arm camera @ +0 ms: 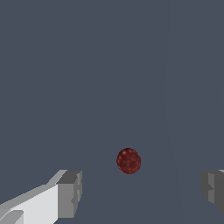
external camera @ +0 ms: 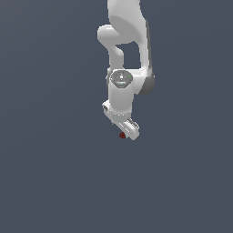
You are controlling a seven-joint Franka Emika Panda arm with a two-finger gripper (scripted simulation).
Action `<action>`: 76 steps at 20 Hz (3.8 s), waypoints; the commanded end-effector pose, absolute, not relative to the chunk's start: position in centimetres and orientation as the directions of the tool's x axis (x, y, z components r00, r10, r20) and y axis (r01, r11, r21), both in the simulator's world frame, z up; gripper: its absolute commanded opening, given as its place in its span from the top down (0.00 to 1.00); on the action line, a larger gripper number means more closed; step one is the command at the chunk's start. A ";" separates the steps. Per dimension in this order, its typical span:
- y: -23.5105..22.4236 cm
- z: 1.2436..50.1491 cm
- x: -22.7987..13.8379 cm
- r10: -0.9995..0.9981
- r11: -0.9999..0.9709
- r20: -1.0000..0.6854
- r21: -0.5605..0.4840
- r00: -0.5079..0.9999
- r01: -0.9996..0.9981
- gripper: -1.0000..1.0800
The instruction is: Pick up the object and move it to a goal position.
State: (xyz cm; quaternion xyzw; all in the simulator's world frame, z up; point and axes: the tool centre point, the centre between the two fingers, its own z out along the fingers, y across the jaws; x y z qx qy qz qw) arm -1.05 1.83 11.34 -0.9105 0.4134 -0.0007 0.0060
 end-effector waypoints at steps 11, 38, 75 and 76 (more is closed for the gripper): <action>2.8 8.9 -2.0 -0.928 -0.373 -0.007 -0.005 0.373 -0.928 0.04; 3.5 6.2 -3.0 -0.998 -0.061 0.000 0.000 0.061 -0.998 0.04; -2.6 3.5 -2.6 -0.998 -0.057 0.000 0.000 0.057 -0.998 1.00; -3.7 3.8 -2.5 -0.998 -0.057 0.000 0.000 0.057 -0.998 1.00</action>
